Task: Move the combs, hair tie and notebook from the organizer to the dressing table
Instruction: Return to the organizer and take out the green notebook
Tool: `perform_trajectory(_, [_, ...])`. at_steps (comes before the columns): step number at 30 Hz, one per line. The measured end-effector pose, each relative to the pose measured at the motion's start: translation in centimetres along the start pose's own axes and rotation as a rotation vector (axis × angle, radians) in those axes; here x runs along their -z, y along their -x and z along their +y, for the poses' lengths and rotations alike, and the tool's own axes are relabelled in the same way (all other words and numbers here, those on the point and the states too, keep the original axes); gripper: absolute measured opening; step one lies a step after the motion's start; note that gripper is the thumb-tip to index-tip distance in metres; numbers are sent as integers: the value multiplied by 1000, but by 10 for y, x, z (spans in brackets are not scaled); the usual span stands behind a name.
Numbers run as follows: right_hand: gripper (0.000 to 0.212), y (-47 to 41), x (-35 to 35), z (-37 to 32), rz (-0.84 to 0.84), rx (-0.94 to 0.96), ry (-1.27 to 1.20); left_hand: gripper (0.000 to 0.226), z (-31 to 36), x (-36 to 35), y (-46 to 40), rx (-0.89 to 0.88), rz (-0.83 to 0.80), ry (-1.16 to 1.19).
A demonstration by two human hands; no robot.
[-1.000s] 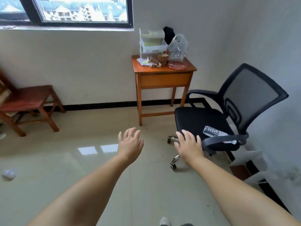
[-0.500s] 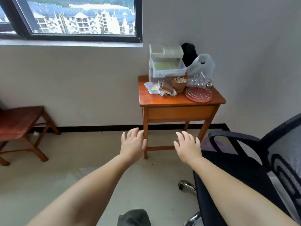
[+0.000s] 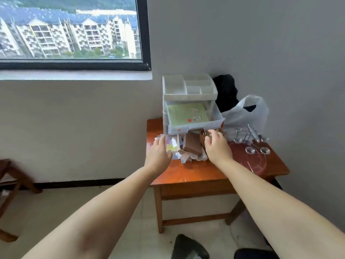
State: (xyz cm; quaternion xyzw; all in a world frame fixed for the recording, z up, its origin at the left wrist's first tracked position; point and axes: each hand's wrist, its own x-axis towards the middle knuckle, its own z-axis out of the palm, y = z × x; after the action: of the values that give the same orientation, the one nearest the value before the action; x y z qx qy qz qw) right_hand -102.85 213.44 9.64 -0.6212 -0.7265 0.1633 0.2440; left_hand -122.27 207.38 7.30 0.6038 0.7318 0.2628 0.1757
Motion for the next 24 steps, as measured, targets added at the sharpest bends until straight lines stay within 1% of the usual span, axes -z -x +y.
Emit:
perform_trajectory(2, [40,-56,1,-1,17,18,-45,66,5,-8,-37,65,6,47])
perform_trajectory(4, [40,-102,3,-2,6,45,-31,71,10,-17,-66,92,7,63])
perform_trajectory(6, [41,-140,2,-4,-70,24,29,74,12,-21,-89,121,33,84])
perform_trajectory(8, [43,-170,-1,-8,-192,-84,115,74,13,-21,-105,145,68,151])
perform_trajectory(10, [50,-188,-7,-13,-300,-215,158,73,9,-22,-111,128,105,208])
perform_trajectory(12, [52,-201,-14,-17,-323,-285,130,72,3,-22,-110,93,106,225])
perform_trajectory(14, [48,-210,-21,-19,-332,-301,111,68,-1,-23,-108,54,112,195])
perform_trajectory(17, [35,-215,-25,-13,-351,-328,21,51,-5,-26,-108,-16,121,103])
perform_trajectory(19, [39,-218,-25,-9,-363,-362,-103,44,-6,-25,-108,-39,109,73])
perform_trajectory(21, [51,-217,-22,-10,-352,-404,-286,44,-7,-23,-108,-45,98,60])
perform_trajectory(22, [54,-215,-20,-12,-335,-398,-325,47,-7,-21,-108,-37,98,64])
perform_trajectory(24, [56,-210,-13,-14,-286,-390,-319,58,-7,-17,-107,-1,107,100])
